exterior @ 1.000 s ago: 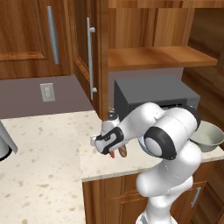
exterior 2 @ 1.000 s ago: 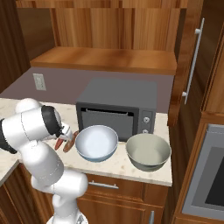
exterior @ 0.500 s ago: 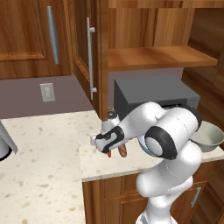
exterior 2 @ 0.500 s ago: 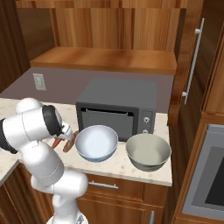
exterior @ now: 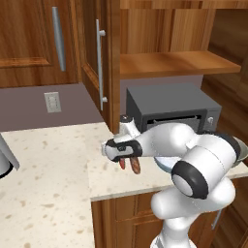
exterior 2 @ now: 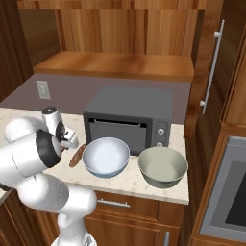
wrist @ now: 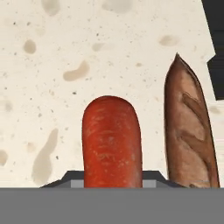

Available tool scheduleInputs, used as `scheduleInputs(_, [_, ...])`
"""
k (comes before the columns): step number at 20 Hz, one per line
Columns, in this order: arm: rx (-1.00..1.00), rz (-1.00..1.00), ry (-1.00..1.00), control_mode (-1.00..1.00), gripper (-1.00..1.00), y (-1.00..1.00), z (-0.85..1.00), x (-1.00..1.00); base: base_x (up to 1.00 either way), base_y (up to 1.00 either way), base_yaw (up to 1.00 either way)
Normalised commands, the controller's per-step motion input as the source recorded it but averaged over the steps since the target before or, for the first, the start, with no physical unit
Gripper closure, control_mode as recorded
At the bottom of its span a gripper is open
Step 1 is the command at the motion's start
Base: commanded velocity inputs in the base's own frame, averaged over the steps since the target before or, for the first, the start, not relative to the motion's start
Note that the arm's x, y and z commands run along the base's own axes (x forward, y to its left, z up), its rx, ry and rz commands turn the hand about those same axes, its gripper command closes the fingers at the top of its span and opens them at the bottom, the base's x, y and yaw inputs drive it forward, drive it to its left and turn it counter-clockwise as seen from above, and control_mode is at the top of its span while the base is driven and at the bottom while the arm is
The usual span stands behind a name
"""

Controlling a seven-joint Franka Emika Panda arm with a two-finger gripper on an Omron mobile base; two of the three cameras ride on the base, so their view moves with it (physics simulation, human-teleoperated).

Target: Pick both bowls and place them on the counter. Then place the carrot in one bowl and place the baguette in the other bowl.

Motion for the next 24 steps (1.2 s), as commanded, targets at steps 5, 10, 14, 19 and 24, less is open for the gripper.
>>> scheduleInputs(5, [0.0, 0.0, 0.12, -1.0, 1.0, -0.17, 0.56, -0.25, 0.0, 0.0, 0.0])
scheduleInputs(10, [0.0, 0.0, 0.15, -1.0, 1.0, -0.2, 0.53, -0.24, 0.0, 0.0, 0.0])
scheduleInputs(14, [0.0, 0.0, 0.1, -1.0, 1.0, -0.25, 0.47, -0.26, 0.0, 0.0, 0.0])
scheduleInputs(19, [0.0, 0.0, 0.02, -1.0, 1.0, -0.32, 0.4, -0.27, 0.0, 0.0, 0.0])
scheduleInputs(24, [0.0, 0.0, 0.04, -1.0, 1.0, -0.41, 0.3, -0.25, 0.0, 0.0, 0.0])
